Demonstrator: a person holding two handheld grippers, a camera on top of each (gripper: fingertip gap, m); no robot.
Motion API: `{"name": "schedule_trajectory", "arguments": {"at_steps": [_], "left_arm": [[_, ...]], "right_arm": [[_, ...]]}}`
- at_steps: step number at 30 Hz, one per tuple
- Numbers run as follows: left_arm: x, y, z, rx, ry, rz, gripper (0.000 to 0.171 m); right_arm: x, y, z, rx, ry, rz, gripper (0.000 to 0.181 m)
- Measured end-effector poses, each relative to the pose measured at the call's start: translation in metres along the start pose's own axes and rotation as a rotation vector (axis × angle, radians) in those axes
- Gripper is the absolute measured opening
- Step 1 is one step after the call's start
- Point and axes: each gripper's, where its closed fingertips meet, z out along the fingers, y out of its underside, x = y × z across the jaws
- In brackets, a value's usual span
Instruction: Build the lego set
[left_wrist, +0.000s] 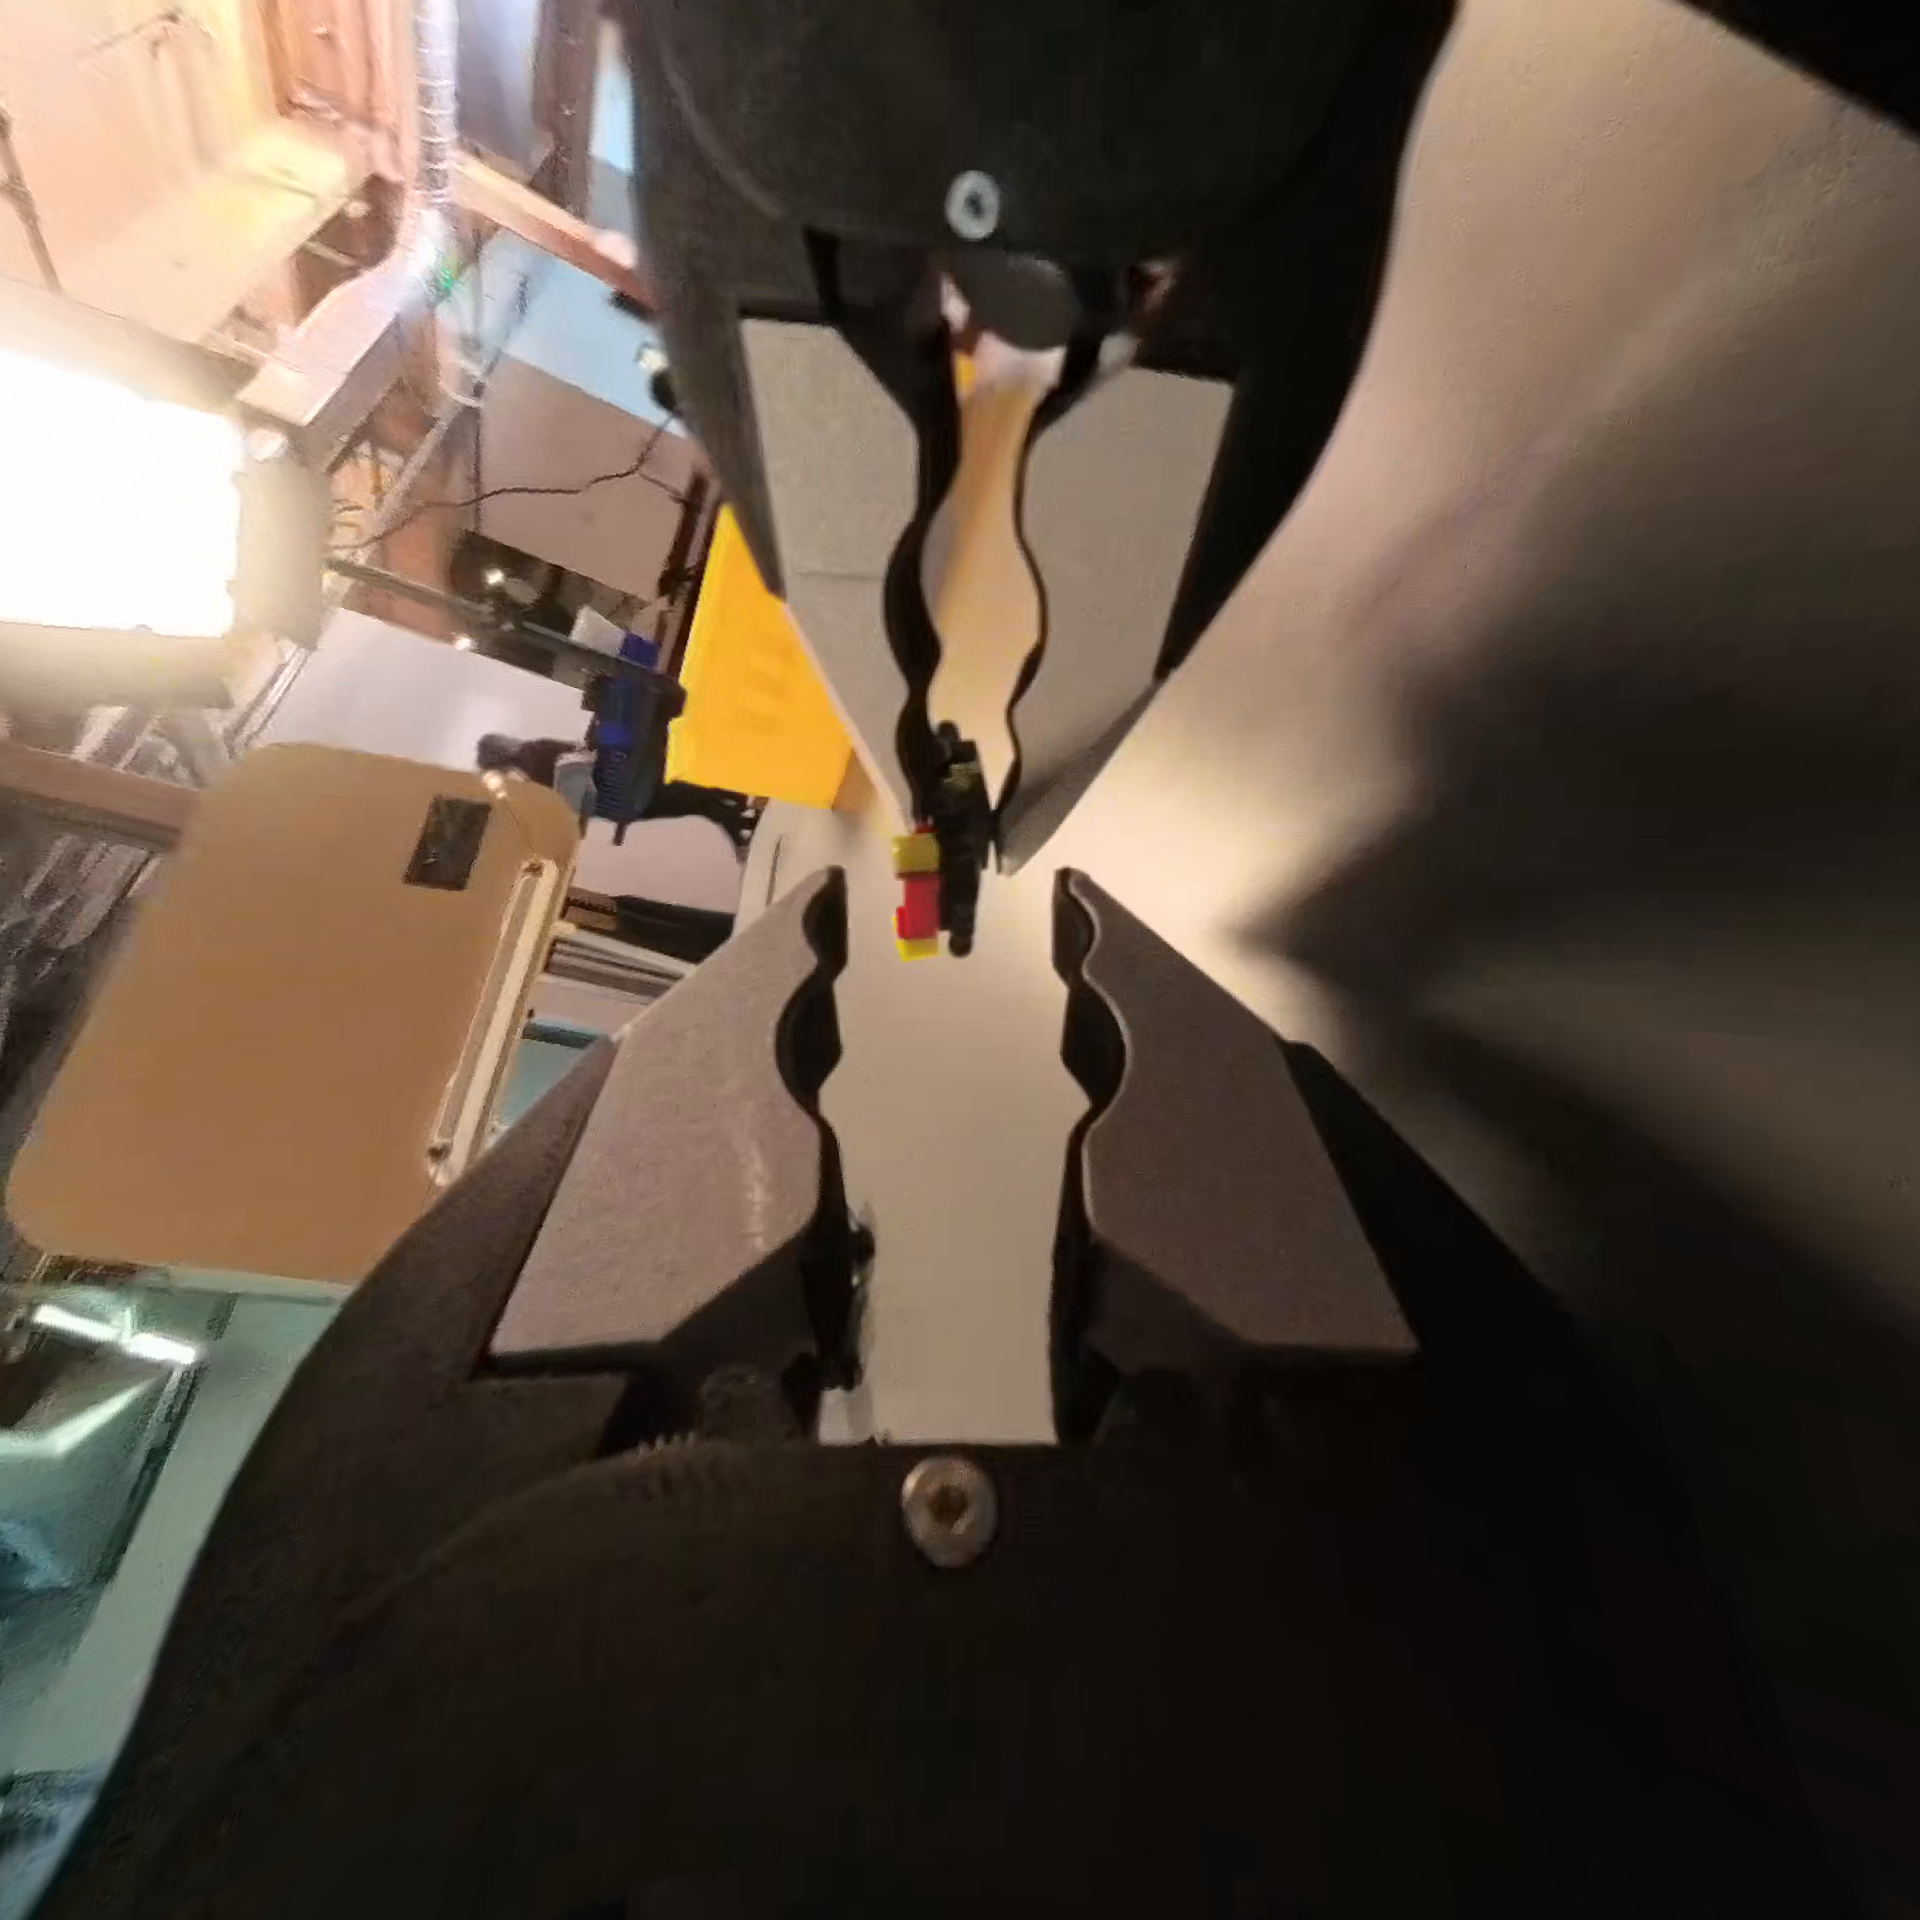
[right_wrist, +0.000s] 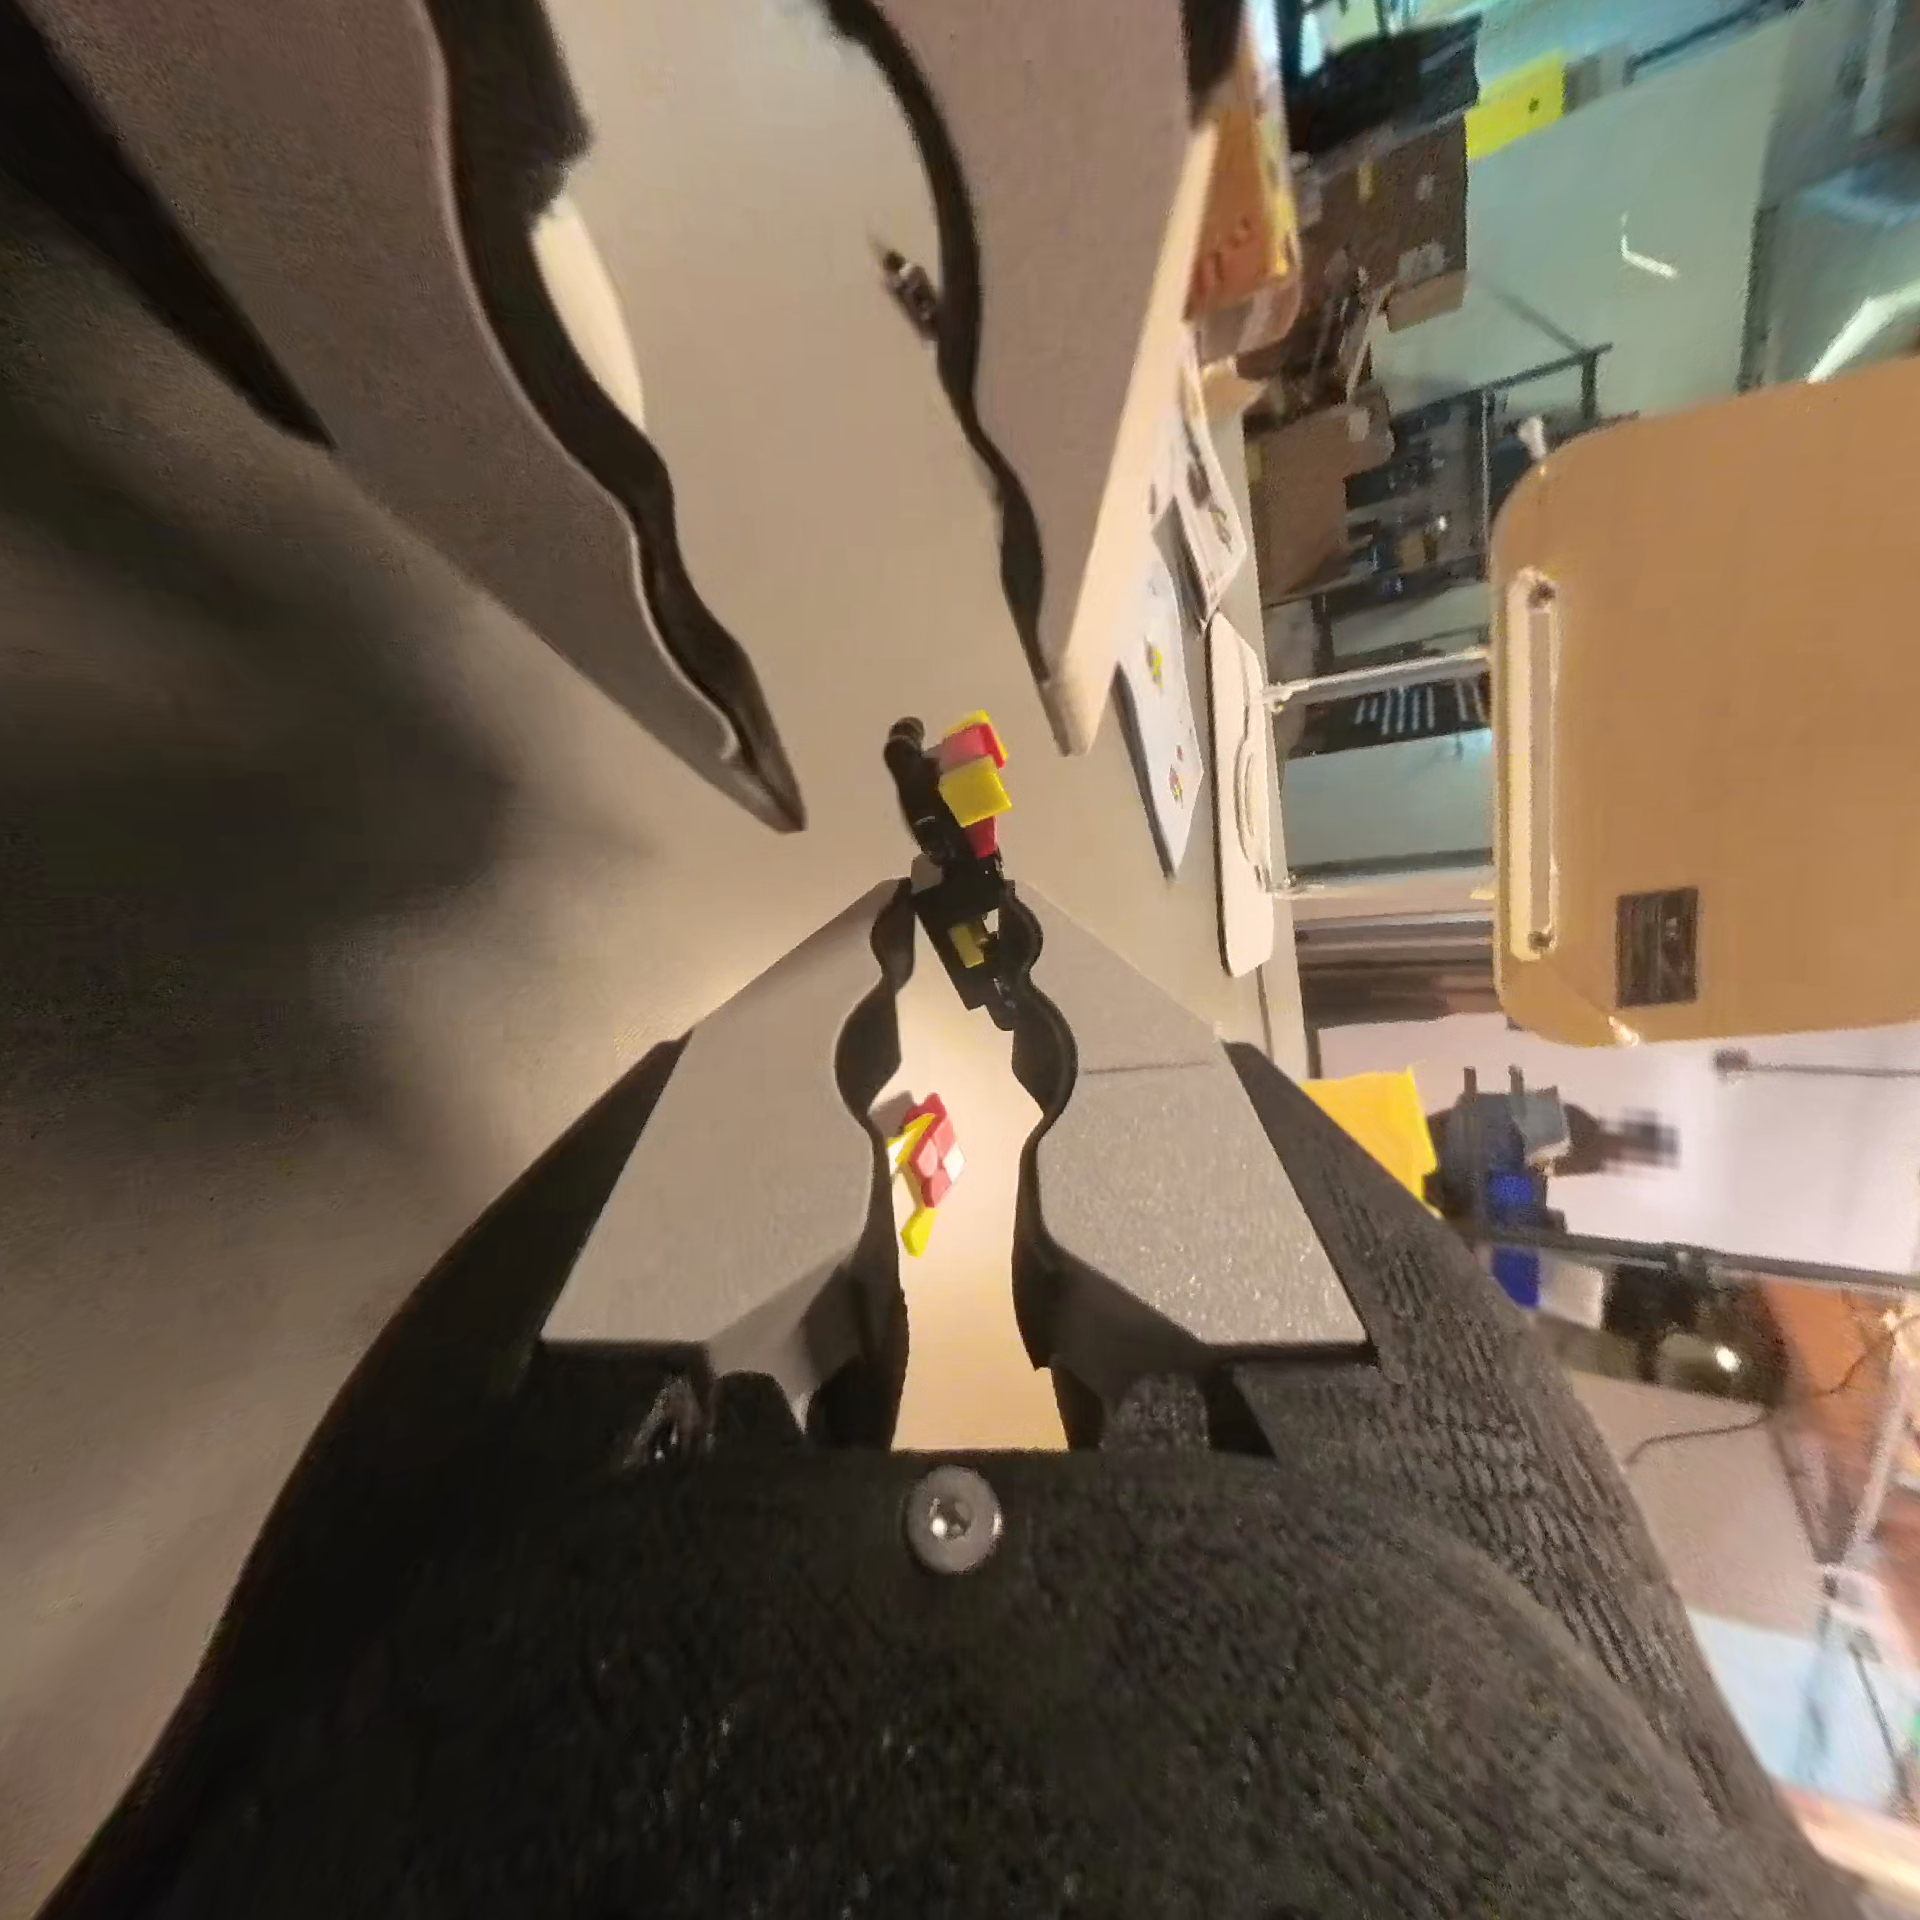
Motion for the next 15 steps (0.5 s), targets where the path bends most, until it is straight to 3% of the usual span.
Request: {"name": "schedule_trajectory", "arguments": {"at_steps": [2, 5, 10, 15], "left_arm": [[-0.003, -0.001, 0.0, 0.003, -0.002, -0.114, 0.041], [0.0, -0.002, 0.0, 0.039, 0.122, -0.469, 0.053], [-0.026, -0.01, -0.009, 0.206, 0.241, -1.016, 0.044], [-0.033, -0.012, -0.014, 0.289, 0.319, -1.189, 0.022]], "right_arm": [[0.005, -0.001, -0.001, -0.004, 0.029, 0.035, 0.014], [0.013, 0.001, -0.003, -0.013, 0.101, 0.051, 0.013], [0.023, -0.007, -0.01, 0.03, 0.208, 0.076, 0.014], [0.033, -0.022, -0.017, 0.093, 0.271, 0.109, 0.014]]}}
